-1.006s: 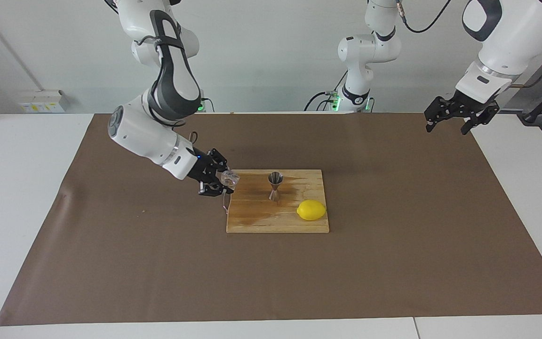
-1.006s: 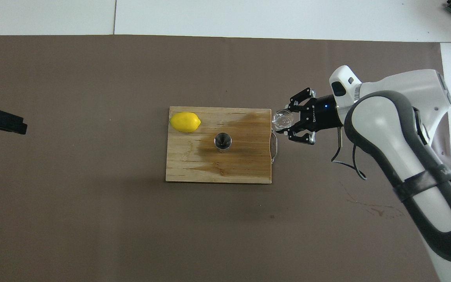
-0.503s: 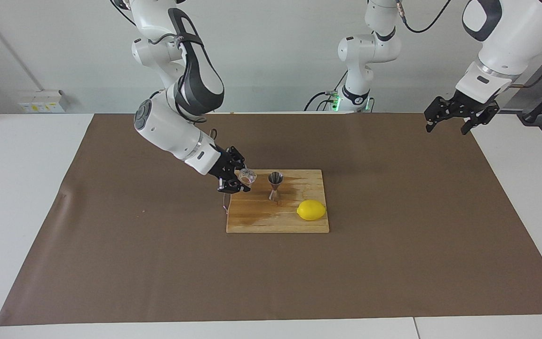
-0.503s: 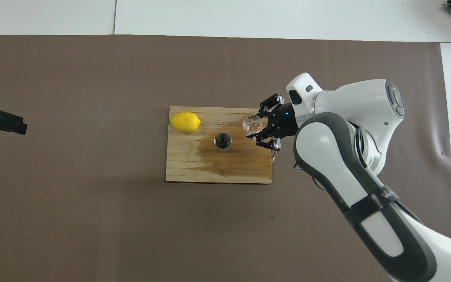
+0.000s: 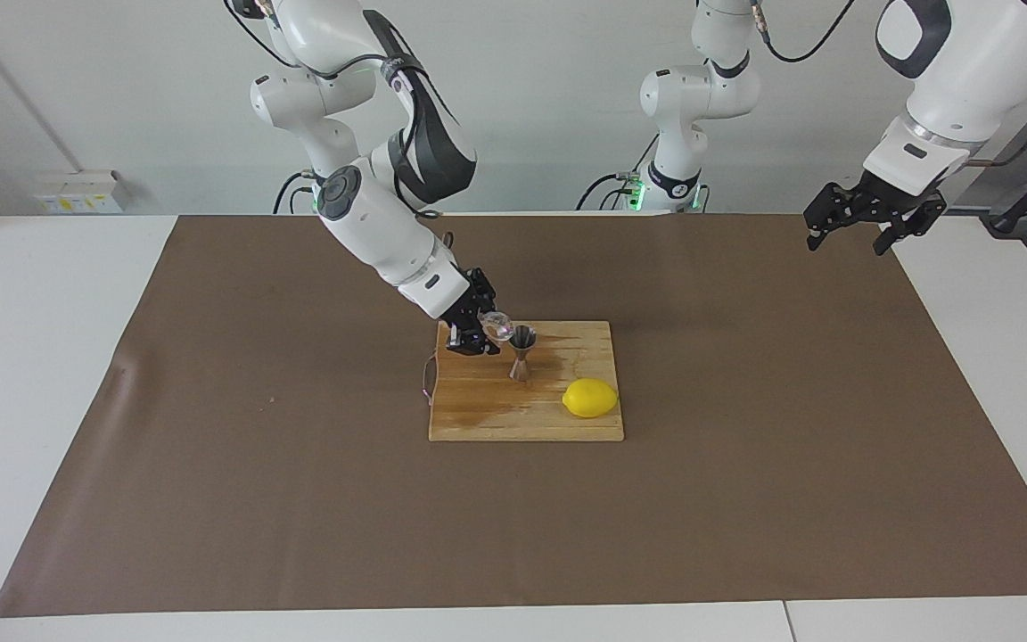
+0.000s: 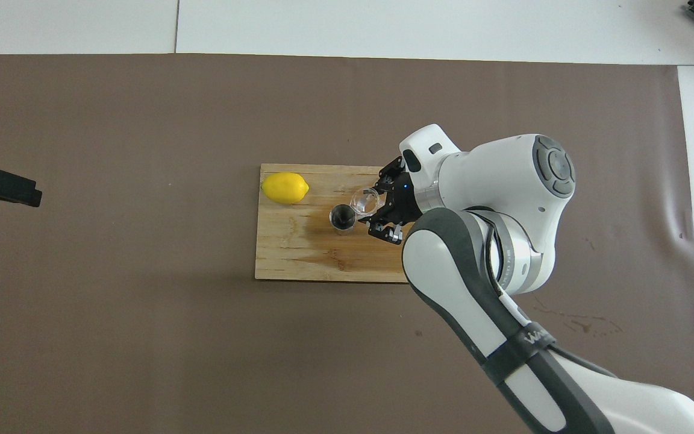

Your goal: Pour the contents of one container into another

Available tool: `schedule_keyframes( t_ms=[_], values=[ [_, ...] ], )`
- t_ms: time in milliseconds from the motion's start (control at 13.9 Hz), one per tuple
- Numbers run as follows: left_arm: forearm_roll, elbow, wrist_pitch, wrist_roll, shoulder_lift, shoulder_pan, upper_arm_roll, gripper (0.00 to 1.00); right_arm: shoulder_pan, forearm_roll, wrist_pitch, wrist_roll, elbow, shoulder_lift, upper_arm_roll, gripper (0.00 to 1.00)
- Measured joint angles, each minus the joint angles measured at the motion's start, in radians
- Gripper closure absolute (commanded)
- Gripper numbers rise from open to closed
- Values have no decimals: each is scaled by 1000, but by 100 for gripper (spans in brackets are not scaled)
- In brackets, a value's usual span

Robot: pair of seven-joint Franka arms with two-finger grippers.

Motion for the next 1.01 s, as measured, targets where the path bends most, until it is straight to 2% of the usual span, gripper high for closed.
schedule_keyframes(
  t_ms=[288, 647, 1006],
  values=[
    [0, 0, 0, 0, 0, 0, 0, 0, 30, -109, 0, 129, 10, 0, 0, 83],
    [0, 0, 0, 0, 0, 0, 0, 0, 48, -170, -2, 194, 13, 0, 0, 85],
    [0, 0, 0, 0, 0, 0, 0, 0, 65, -260, -53, 316, 53, 0, 0, 88]
  ],
)
